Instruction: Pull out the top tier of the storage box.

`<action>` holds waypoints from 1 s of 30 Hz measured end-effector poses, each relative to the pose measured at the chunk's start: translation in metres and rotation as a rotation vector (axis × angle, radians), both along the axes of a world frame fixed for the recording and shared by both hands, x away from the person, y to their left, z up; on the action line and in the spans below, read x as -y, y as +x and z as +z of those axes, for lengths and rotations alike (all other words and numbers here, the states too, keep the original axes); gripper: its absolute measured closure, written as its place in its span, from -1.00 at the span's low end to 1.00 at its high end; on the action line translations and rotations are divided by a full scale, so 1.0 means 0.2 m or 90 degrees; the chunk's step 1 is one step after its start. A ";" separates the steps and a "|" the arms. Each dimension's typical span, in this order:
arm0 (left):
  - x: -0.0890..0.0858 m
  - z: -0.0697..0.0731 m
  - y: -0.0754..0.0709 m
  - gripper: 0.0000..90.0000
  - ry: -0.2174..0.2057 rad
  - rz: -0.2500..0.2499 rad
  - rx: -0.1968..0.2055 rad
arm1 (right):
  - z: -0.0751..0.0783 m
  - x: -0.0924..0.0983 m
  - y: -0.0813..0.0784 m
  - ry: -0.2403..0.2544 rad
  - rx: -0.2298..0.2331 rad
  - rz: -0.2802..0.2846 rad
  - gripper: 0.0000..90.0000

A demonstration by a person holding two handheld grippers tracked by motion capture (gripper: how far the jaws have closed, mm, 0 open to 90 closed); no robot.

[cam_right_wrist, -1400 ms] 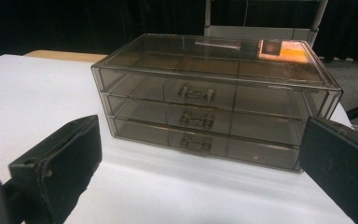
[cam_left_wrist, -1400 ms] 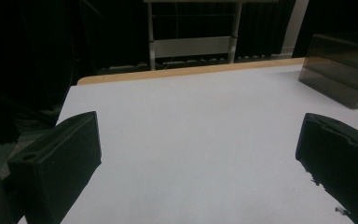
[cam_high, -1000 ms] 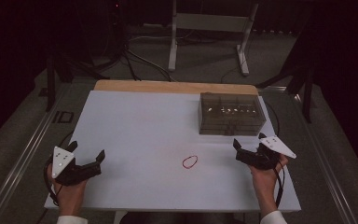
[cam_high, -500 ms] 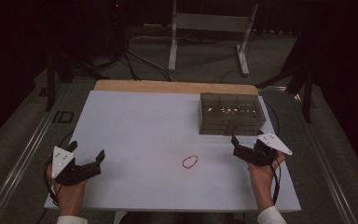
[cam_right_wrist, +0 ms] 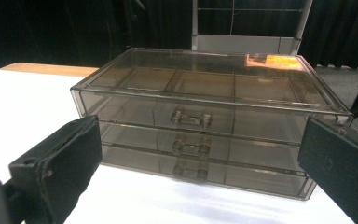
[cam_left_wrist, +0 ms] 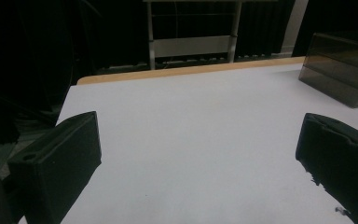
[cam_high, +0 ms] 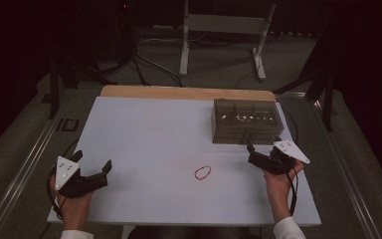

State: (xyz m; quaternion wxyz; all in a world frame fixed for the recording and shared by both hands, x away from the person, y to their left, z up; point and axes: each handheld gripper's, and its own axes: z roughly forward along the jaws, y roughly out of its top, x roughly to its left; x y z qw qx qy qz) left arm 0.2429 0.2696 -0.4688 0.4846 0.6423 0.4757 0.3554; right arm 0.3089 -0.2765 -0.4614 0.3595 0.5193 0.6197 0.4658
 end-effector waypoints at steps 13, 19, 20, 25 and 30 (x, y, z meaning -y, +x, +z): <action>0.00 0.00 0.00 -0.96 -0.001 0.000 0.000 | -0.01 -0.01 0.04 -0.001 0.001 -0.015 -1.00; 0.00 0.00 0.00 -0.97 -0.001 -0.001 0.000 | -0.02 -0.02 0.05 -0.005 -0.004 -0.015 -1.00; 0.00 0.00 0.00 -0.97 0.000 0.000 0.000 | -0.02 -0.02 0.06 -0.005 -0.004 -0.015 -1.00; 0.00 0.00 0.00 -0.96 -0.001 0.000 0.000 | -0.03 -0.02 0.07 -0.008 0.002 -0.019 -1.00; 0.00 0.00 0.00 -0.97 0.001 -0.001 -0.001 | -0.03 -0.02 0.08 -0.008 0.002 -0.023 -1.00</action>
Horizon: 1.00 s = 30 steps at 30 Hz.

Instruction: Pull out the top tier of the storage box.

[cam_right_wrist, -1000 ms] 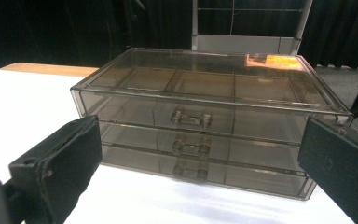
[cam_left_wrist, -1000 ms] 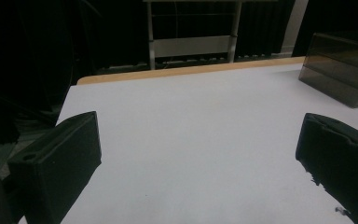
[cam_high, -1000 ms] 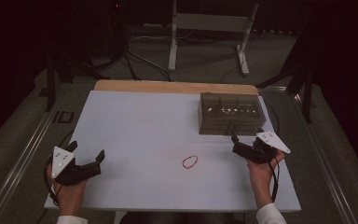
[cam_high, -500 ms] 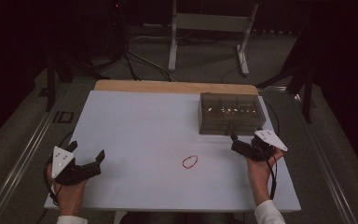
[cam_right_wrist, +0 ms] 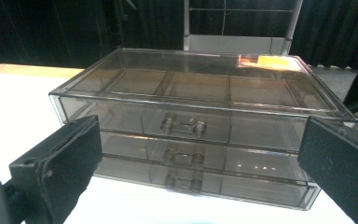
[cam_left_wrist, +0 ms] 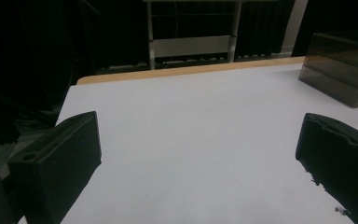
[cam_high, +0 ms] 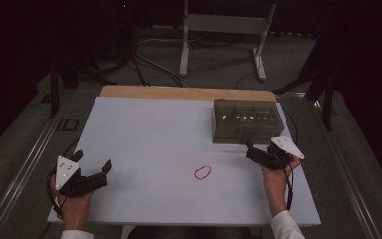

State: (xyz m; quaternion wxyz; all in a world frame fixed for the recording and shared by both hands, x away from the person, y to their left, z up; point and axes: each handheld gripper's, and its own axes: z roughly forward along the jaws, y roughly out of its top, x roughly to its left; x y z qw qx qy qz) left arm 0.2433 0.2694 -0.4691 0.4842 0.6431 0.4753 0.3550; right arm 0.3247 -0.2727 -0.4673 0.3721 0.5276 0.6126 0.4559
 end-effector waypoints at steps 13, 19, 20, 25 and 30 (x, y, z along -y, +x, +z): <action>0.00 0.00 0.00 -0.97 0.000 0.000 0.001 | -0.02 -0.04 0.04 -0.011 -0.005 -0.019 -1.00; 0.00 0.00 0.00 -0.97 0.000 0.000 0.000 | -0.02 -0.05 0.05 -0.014 0.000 -0.024 -1.00; 0.00 0.00 0.00 -0.97 0.001 0.000 -0.001 | -0.02 -0.05 0.06 -0.014 0.002 -0.026 -1.00; 0.00 0.00 0.00 -0.97 0.001 0.000 -0.001 | -0.02 -0.06 0.07 -0.014 0.002 -0.031 -1.00; 0.00 0.00 0.00 -0.97 0.001 0.000 -0.001 | -0.03 -0.07 0.09 -0.012 -0.002 -0.031 -1.00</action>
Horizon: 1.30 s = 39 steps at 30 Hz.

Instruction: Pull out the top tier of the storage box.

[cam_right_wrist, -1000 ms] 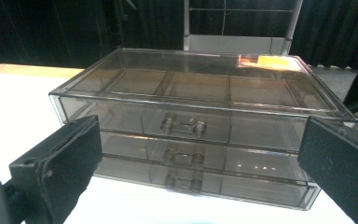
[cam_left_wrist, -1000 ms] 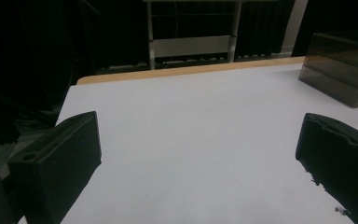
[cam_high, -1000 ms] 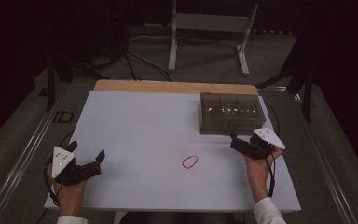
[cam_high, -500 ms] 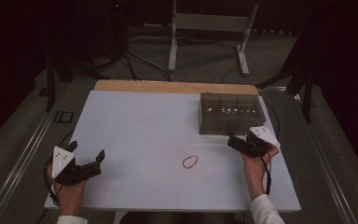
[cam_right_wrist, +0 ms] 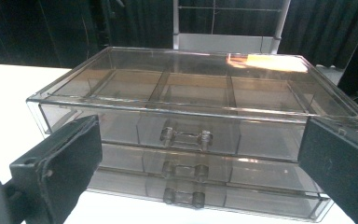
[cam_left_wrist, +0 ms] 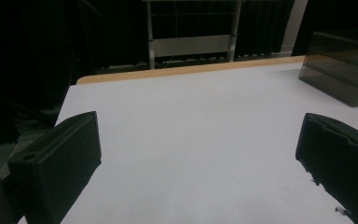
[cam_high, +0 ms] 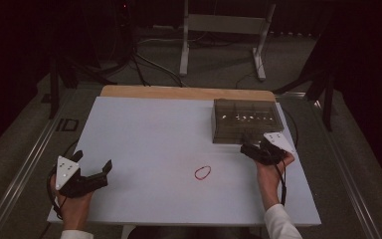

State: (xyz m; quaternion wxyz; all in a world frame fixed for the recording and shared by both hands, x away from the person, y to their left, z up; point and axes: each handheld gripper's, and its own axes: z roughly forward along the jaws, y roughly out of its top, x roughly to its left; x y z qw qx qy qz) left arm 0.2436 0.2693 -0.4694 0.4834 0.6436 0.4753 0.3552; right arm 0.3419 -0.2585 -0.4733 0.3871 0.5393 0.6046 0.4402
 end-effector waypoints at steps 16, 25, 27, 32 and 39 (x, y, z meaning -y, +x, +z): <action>0.00 0.00 0.00 -0.96 0.002 -0.001 0.000 | -0.03 -0.01 0.05 0.015 -0.003 -0.007 -1.00; 0.00 0.00 0.00 -0.97 0.002 -0.001 0.000 | -0.05 -0.02 0.07 0.011 -0.002 -0.018 -1.00; 0.00 0.00 0.00 -0.97 0.002 -0.001 0.000 | -0.06 -0.02 0.08 0.010 -0.003 -0.021 -1.00; 0.00 0.00 0.00 -0.96 0.000 0.000 0.000 | -0.08 -0.03 0.09 0.012 -0.006 -0.025 -0.96; 0.00 0.00 0.00 -0.97 0.000 -0.001 0.000 | -0.09 -0.04 0.10 0.015 -0.009 -0.040 -0.89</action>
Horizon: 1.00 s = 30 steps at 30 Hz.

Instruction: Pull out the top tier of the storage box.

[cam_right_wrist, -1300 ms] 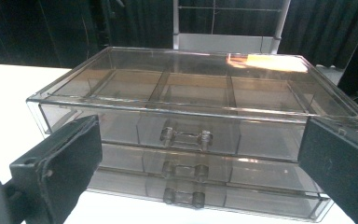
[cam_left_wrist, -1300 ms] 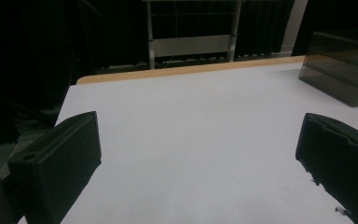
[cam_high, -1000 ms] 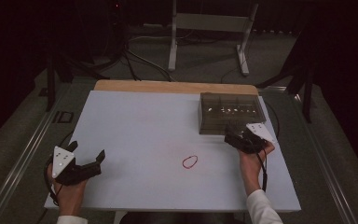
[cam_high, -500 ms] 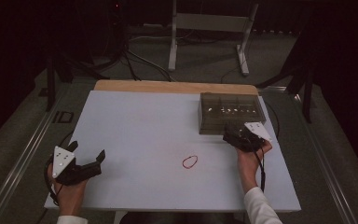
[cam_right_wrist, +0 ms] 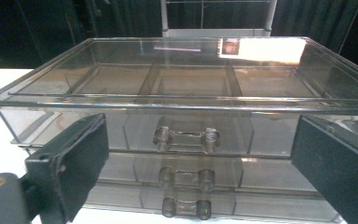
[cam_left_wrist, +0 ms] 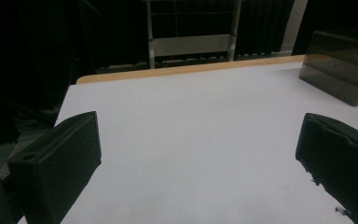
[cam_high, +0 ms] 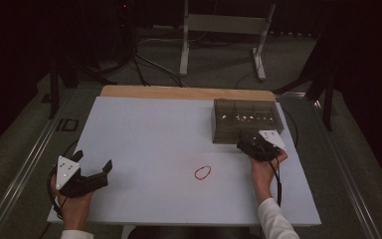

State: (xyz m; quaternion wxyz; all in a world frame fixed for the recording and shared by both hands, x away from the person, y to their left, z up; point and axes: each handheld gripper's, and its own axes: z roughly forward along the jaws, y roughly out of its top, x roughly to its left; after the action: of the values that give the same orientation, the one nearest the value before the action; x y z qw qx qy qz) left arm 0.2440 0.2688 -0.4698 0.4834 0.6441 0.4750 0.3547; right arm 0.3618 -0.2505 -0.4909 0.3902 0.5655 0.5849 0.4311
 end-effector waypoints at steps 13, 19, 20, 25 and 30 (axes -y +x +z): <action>0.00 0.00 0.00 -0.97 -0.001 0.001 0.000 | -0.01 -0.03 -0.02 -0.032 -0.006 -0.040 -0.14; -0.01 0.00 0.00 -0.97 -0.001 0.001 0.001 | -0.02 -0.07 -0.02 -0.038 -0.001 -0.040 0.12; -0.01 0.00 0.00 -0.97 -0.001 0.001 0.001 | -0.03 -0.07 -0.02 -0.036 -0.002 -0.039 0.15; -0.01 0.00 0.00 -0.96 0.000 0.001 0.001 | -0.03 -0.07 -0.01 -0.026 -0.010 -0.031 0.23; 0.00 0.00 0.00 -0.97 0.000 0.001 0.001 | -0.03 -0.06 -0.01 -0.029 -0.010 -0.026 0.23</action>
State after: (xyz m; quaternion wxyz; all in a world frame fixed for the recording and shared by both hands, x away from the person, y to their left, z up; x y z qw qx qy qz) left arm 0.2438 0.2696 -0.4696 0.4835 0.6435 0.4754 0.3553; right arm 0.3603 -0.2377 -0.4978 0.4071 0.5717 0.5861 0.4048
